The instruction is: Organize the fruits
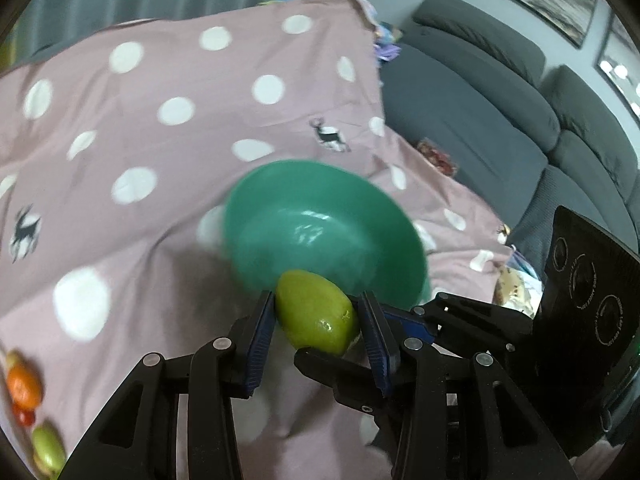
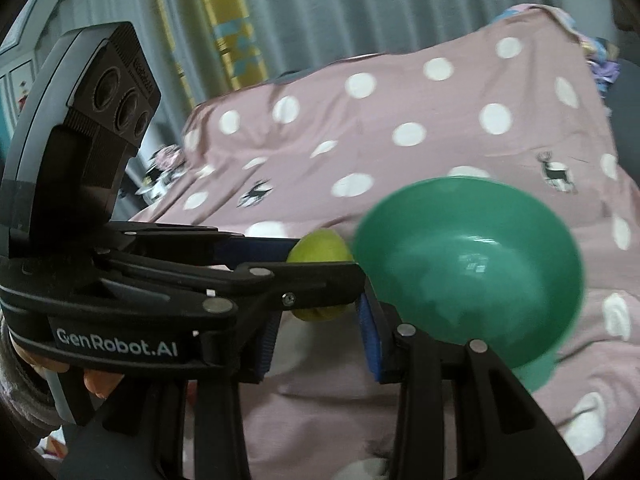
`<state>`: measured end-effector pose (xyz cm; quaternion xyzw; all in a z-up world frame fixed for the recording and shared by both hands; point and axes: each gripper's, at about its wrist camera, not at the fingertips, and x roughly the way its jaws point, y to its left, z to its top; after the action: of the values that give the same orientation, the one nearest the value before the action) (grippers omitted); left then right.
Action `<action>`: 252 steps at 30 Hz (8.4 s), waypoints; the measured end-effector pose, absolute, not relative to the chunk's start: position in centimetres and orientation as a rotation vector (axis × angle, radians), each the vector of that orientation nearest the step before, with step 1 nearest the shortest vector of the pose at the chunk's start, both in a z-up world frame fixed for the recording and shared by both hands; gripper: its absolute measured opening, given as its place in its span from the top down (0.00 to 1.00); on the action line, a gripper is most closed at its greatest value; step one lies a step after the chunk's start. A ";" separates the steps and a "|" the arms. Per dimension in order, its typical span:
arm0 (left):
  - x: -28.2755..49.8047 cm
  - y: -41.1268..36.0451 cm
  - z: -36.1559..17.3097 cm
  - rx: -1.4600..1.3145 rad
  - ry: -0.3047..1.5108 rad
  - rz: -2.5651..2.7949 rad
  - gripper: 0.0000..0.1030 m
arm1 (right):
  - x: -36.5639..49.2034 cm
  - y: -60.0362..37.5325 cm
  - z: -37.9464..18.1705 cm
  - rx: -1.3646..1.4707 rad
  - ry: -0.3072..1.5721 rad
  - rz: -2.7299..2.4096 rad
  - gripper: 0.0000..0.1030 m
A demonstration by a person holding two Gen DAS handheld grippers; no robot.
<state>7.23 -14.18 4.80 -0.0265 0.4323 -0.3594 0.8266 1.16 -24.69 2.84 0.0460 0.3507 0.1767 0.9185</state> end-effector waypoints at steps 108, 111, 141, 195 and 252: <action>-3.1 8.1 -3.4 -0.194 1.038 -0.408 0.71 | 2.2 -7.8 -5.1 0.085 1.067 0.783 0.72; -3.2 8.6 -2.4 -0.219 1.007 -0.403 0.71 | 2.1 -9.4 -4.4 0.114 1.041 0.758 0.72; 9.4 -13.8 4.8 -0.078 0.865 -0.790 0.71 | 2.4 -29.8 2.2 0.252 0.730 0.237 0.72; -2.5 10.5 -0.2 -0.127 0.920 -0.230 0.26 | -0.6 -18.6 1.0 0.057 0.829 0.463 0.49; 5.6 7.8 -4.9 0.013 1.055 -0.303 0.46 | -1.0 -11.8 -6.0 -0.046 1.090 0.708 0.70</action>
<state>5.58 7.79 -4.93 0.0063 0.5016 -0.1440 0.8530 -0.98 -11.75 -5.95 -0.0216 0.5075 0.3297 0.7958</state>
